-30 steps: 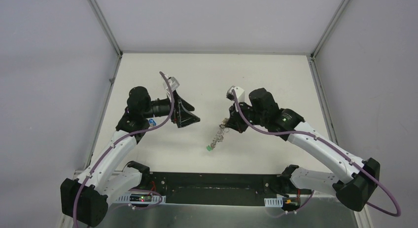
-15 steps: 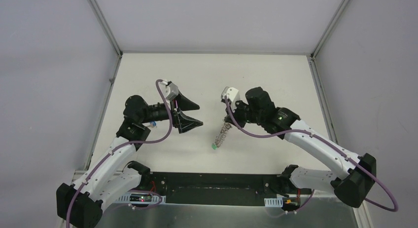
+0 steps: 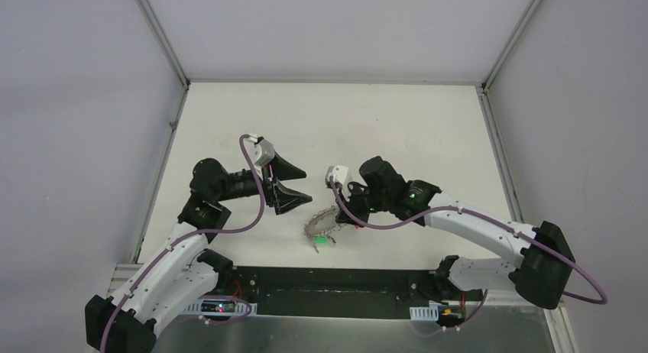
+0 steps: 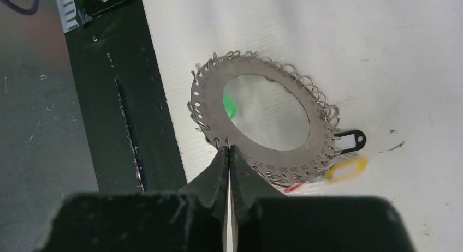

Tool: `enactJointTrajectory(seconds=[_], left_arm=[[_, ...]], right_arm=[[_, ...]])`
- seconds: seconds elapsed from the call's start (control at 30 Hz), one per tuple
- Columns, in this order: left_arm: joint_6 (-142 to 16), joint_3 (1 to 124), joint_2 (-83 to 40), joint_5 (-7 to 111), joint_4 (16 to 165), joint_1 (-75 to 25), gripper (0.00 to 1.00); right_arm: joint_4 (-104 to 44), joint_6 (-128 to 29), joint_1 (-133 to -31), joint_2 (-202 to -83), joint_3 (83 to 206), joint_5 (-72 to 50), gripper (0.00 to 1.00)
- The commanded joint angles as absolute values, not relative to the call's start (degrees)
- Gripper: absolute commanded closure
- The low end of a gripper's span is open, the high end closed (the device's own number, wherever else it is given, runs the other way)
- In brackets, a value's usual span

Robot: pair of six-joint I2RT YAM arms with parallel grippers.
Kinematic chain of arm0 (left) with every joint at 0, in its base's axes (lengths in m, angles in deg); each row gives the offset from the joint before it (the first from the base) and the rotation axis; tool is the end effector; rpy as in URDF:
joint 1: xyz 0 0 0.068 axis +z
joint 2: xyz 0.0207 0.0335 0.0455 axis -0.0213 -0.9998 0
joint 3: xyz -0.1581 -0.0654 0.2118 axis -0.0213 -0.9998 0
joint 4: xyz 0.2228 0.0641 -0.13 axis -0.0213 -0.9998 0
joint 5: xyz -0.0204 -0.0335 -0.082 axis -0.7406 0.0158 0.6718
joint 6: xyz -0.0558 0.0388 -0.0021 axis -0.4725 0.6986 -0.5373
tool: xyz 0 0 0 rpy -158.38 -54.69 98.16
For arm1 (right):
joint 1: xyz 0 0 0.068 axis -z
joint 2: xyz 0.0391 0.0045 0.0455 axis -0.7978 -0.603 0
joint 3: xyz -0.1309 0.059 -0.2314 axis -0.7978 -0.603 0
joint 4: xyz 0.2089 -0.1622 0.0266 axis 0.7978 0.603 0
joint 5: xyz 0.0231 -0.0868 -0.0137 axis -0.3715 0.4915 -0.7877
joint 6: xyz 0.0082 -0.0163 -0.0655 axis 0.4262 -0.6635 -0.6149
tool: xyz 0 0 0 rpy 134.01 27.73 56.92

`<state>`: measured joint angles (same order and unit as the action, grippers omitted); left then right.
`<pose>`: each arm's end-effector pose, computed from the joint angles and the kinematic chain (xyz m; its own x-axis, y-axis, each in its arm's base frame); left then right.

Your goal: Put the keys on the keyring

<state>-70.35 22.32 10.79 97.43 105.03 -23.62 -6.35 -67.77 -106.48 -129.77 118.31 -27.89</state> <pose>0.1525 -0.1191 0.3152 -0.2213 -0.1036 -0.9697 0.9561 0.1727 -0.2367 0.1413 0.2294 0.2491 -0.2206 -0.5976 -0.7708 -0.9734 0.1848 0.1352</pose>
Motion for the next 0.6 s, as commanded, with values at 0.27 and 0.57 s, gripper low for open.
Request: enactJointTrajectory(seconds=[0.27, 0.57], left_arm=[[-61.04, 21.16, 9.71, 98.69, 99.97, -27.66, 0.26], [-52.96, 20.26, 5.98, 94.49, 100.19, -33.21, 0.36]], right_arm=[[-12.62, -63.29, -106.32, -129.8, 118.54, -28.28, 1.0], [-17.25, -66.79, -103.02, -118.06, 113.25, -29.66, 1.0]])
